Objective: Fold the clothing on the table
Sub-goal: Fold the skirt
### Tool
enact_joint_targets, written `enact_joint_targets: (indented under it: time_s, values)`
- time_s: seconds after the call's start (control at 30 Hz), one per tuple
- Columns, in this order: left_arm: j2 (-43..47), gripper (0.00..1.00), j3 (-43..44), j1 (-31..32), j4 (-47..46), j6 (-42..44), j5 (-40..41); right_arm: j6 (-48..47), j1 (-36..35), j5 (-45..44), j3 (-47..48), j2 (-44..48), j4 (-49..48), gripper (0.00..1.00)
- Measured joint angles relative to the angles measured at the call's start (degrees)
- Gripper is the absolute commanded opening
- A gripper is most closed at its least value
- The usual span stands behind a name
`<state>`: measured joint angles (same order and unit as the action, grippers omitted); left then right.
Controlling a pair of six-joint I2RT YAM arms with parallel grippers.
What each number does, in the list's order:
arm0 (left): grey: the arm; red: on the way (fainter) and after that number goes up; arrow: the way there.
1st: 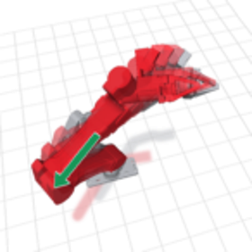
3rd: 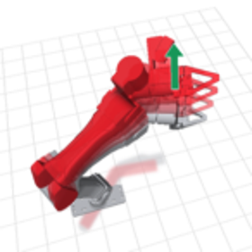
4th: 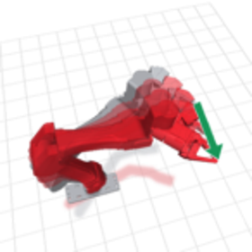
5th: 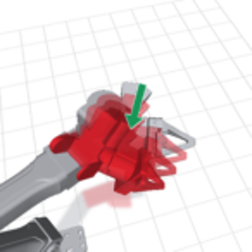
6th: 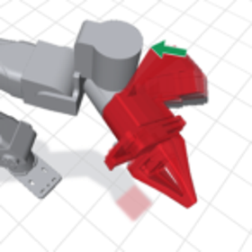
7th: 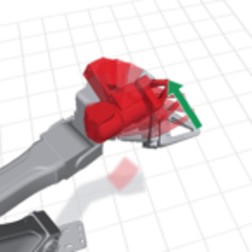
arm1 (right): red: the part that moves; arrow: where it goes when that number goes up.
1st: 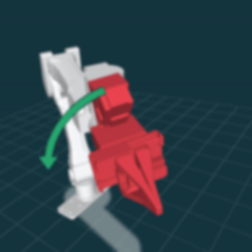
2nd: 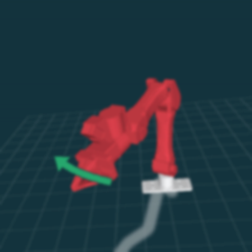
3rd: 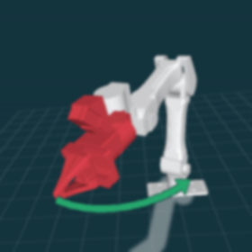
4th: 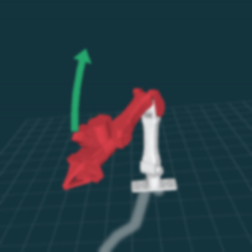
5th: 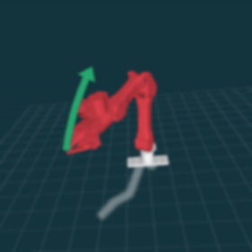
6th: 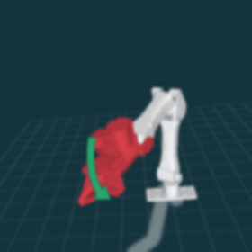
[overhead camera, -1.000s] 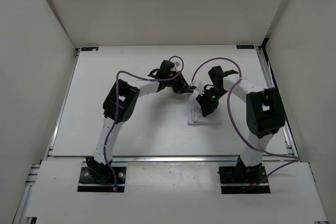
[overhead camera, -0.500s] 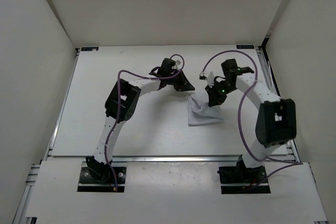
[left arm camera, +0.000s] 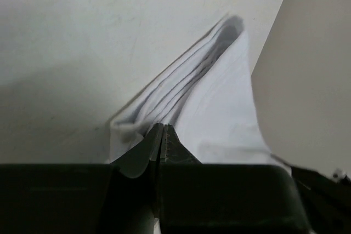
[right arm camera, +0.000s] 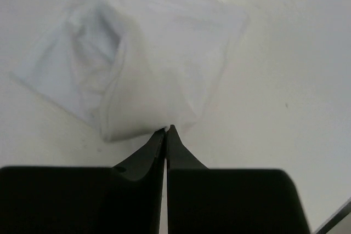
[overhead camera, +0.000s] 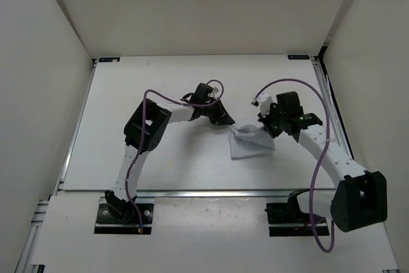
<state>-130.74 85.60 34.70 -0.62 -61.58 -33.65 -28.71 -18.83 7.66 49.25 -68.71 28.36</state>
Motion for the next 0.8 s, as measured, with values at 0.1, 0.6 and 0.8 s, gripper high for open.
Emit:
enact_joint_targets:
  time_s: [0.1, 0.6, 0.8]
  values:
    - [1.2, 0.0, -3.0, 0.2, -1.2, -0.6, 0.1, 5.7, 8.5, -0.2, 2.8, -4.6, 3.4, 0.0]
    - [2.3, 0.0, -5.4, -0.1, -3.1, -1.6, 1.2, 32.0, 43.3, 18.5, 0.5, -14.1, 10.4, 0.0]
    - [2.6, 0.0, -4.7, 1.1, -5.7, -0.4, -1.6, 34.4, 40.8, 23.3, 0.5, -12.7, 8.1, 0.0]
